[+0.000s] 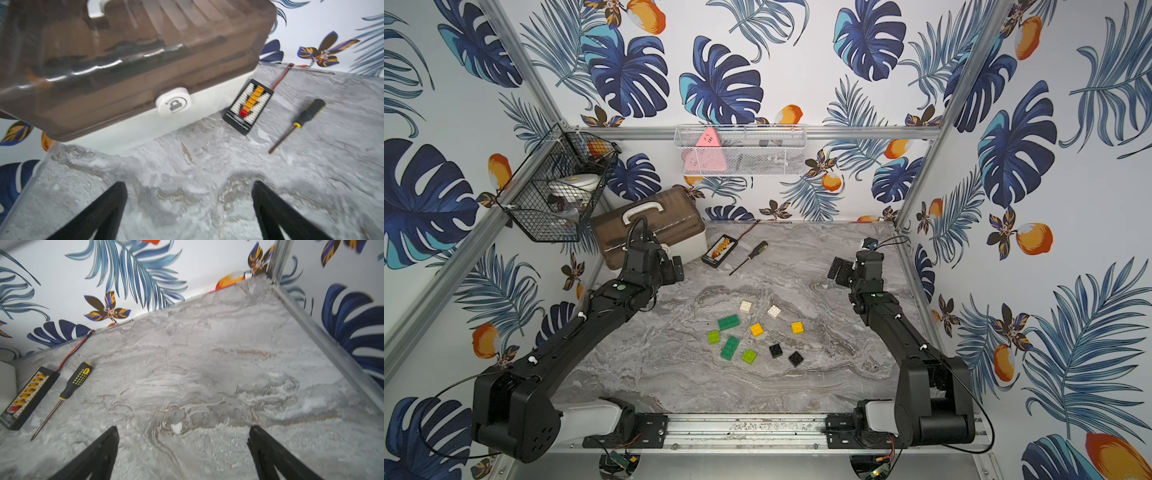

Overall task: Assemble a giraffe with lego
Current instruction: Pick up the lego brick from the center of the board.

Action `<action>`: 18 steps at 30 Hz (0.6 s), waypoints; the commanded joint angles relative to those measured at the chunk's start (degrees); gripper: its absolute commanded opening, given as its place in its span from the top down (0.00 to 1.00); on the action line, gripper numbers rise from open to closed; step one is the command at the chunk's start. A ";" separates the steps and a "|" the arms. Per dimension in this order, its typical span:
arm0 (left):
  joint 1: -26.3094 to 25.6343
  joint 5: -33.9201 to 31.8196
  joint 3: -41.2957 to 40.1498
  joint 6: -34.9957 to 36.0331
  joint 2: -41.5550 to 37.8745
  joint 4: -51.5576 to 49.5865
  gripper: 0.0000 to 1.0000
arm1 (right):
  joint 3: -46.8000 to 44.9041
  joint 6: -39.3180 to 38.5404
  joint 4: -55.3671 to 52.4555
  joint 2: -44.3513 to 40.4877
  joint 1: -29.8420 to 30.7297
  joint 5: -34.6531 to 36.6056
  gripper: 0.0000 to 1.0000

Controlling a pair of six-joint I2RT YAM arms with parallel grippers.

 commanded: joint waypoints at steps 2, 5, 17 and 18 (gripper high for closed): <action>-5.51 5.48 2.60 -7.84 -0.54 -20.10 0.01 | 3.23 8.26 -26.87 -1.91 4.45 -4.16 0.00; -9.74 7.01 3.67 -10.65 -0.43 -26.27 0.01 | 1.65 11.47 -28.77 -8.57 8.02 -5.59 0.00; -20.98 10.54 4.93 -22.18 4.60 -34.92 0.01 | 3.71 10.51 -43.22 -21.98 18.62 -9.19 0.00; -21.31 10.88 5.69 -22.66 5.60 -35.34 0.01 | 4.18 9.59 -44.31 -22.20 18.66 -9.49 0.00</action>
